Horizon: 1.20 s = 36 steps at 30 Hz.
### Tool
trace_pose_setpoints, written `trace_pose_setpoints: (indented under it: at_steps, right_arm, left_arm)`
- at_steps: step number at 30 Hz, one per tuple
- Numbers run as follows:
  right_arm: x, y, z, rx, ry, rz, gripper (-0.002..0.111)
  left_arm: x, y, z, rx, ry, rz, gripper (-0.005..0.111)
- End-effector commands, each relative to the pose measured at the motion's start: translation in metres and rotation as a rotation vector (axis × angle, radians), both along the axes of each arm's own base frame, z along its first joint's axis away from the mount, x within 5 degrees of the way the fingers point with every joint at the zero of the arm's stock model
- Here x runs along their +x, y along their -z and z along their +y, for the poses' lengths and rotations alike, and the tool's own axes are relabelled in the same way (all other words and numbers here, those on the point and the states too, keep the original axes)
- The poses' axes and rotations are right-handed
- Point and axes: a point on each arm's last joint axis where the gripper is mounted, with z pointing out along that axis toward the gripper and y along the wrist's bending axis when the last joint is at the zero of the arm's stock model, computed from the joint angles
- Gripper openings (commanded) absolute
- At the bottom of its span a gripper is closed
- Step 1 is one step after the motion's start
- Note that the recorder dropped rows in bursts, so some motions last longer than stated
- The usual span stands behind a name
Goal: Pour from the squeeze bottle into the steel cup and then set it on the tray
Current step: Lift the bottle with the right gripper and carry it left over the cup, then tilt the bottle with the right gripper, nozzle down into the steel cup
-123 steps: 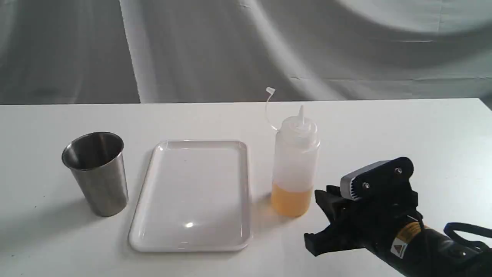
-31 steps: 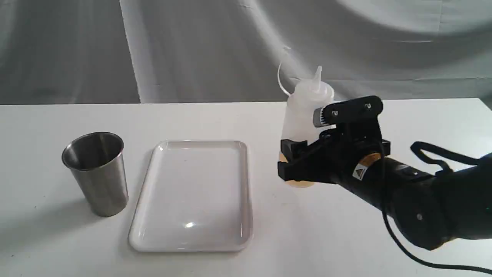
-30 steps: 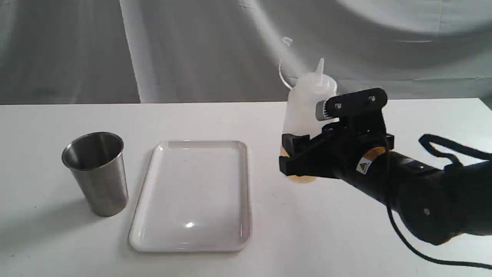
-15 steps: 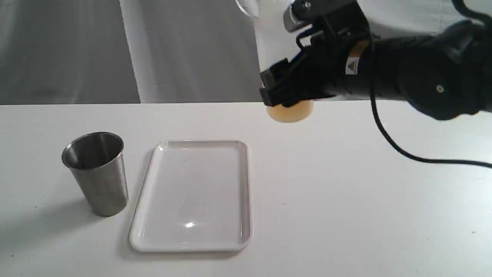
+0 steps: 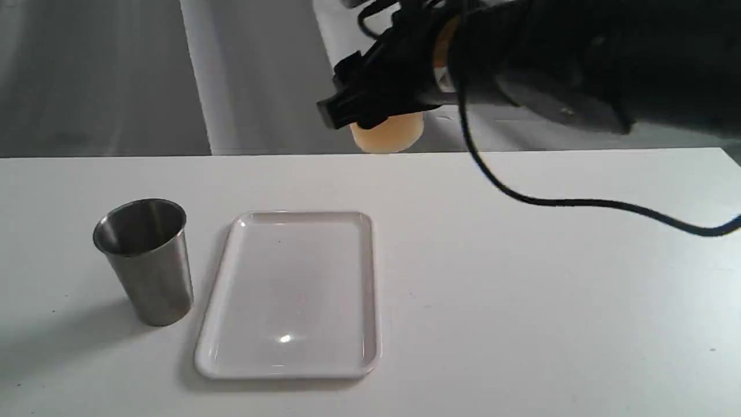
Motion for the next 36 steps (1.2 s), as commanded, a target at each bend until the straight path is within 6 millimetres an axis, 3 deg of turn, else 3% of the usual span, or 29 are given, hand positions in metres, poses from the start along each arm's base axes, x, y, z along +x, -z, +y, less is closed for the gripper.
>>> trace_pose_setpoints:
  at_steps: [1,9,16,36]
  right_arm:
    - [0.007,0.005,0.022,0.003,-0.035,-0.032,0.057]
    - [0.025,0.039,0.07,-0.093,-0.046,-0.017,0.055]
    - [0.031,0.064,0.098,-0.192,-0.055,-0.019,0.055]
    - [0.029,0.095,0.115,-0.584,-0.026,-0.156,0.055]
  left_arm:
    - [0.0,0.001,0.0,0.001,0.005,-0.002,0.008]
    - [0.0,0.001,0.0,0.001,0.005,-0.002,0.008]
    - [0.0,0.001,0.0,-0.001,0.005,-0.002,0.008]
    - [0.0,0.001,0.0,-0.001,0.005,-0.002,0.008]
